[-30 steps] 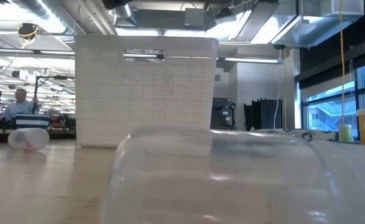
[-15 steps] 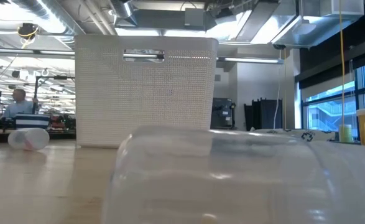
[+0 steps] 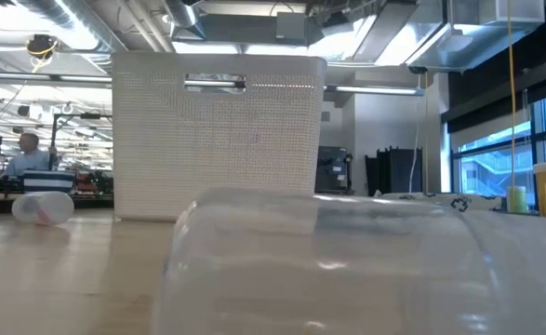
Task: Pick & place medical supplies in basket/bin
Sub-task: Put the orange pill bottle into the white bin
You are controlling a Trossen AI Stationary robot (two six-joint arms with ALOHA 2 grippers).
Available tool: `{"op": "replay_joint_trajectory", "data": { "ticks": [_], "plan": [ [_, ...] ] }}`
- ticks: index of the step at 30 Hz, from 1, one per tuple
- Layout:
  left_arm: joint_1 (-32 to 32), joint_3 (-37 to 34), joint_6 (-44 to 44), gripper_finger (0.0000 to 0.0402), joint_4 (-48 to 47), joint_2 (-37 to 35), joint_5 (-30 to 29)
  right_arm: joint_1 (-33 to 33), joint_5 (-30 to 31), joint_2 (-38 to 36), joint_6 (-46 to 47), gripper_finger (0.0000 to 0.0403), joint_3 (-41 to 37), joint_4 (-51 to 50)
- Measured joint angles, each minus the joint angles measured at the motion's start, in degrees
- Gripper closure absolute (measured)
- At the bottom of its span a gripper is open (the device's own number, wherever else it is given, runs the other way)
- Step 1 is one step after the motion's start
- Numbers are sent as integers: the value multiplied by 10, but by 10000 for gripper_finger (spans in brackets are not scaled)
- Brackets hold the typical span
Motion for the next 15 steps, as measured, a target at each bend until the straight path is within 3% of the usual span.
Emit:
{"op": "replay_joint_trajectory", "data": {
  "ticks": [2, 9, 15],
  "plan": [
    [0, 0, 1, 250, 0, 0, 0, 0, 0, 0, 0, 279, 0, -1],
    [8, 0, 15, 219, -3, -5, -2, 0, 2, 1, 2, 280, 6, -14],
    [57, 0, 18, 203, -27, -45, 74, 0, -3, 1, 2, 280, 59, -91]
  ]
}}
